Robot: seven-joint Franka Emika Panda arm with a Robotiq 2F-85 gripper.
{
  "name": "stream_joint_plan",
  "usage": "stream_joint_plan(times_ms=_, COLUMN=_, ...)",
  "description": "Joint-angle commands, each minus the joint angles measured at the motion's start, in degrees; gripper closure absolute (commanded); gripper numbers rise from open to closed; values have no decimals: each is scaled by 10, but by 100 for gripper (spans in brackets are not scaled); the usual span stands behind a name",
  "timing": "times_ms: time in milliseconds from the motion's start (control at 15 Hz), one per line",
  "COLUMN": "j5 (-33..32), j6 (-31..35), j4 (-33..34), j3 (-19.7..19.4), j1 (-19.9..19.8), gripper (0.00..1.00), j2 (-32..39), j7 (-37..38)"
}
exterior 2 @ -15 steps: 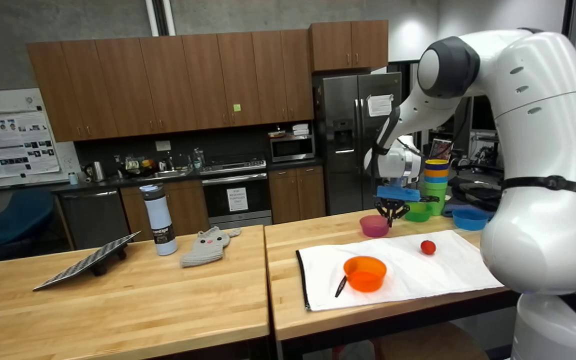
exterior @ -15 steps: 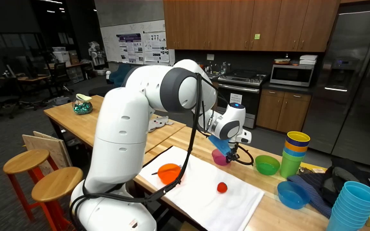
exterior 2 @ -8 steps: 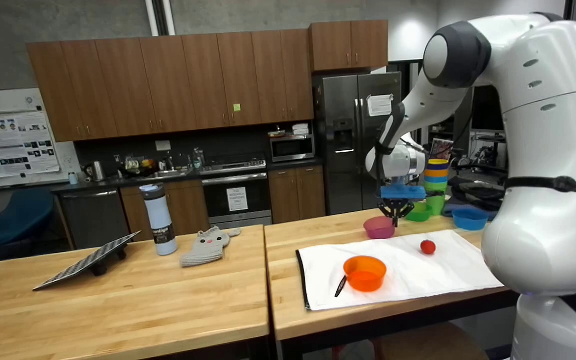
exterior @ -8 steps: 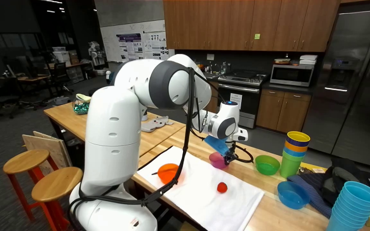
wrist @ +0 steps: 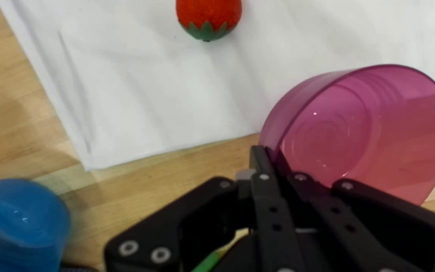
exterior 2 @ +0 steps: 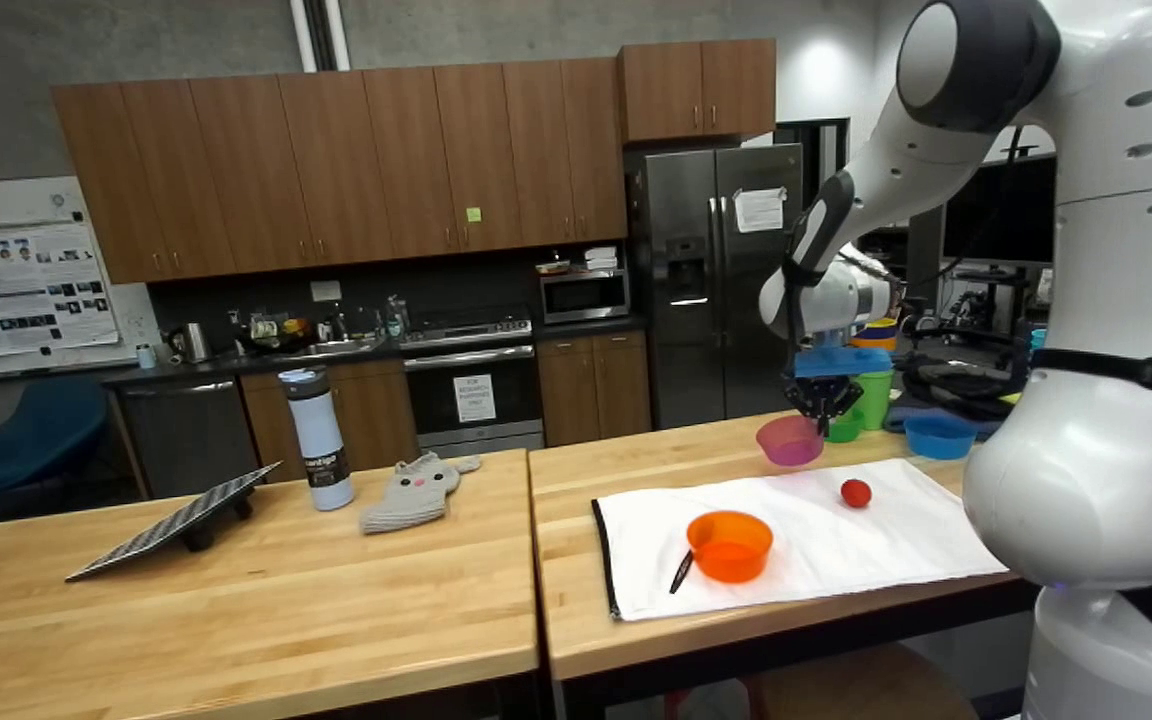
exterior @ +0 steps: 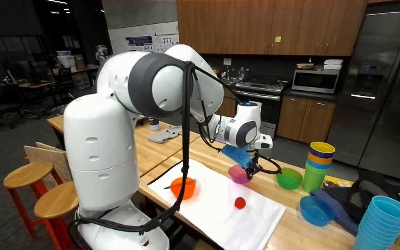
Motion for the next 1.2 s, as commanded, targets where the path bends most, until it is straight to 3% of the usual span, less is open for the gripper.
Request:
stream_joint_plan(times_ms=0, j5=-30, j6=-39, j4=-44, j3=7, j1=-8, gripper=99, j2=-81, j7=-22)
stream_joint_plan(times_ms=333, j5=-41, j6=-81, j4=-80, j3=25, j1=-10, gripper=99, j2=-150, j7=-83)
stream_joint_plan(times_ms=400, j5=-26, j6=-70, j4=-54, j3=26, j1=-12, gripper=97, j2=-110, j7=-61)
stream_joint_plan(times_ms=1133, j5=-25, j6=-74, j4=-83, j3=41, j1=-2, gripper=99, j2=-136, j7=-95)
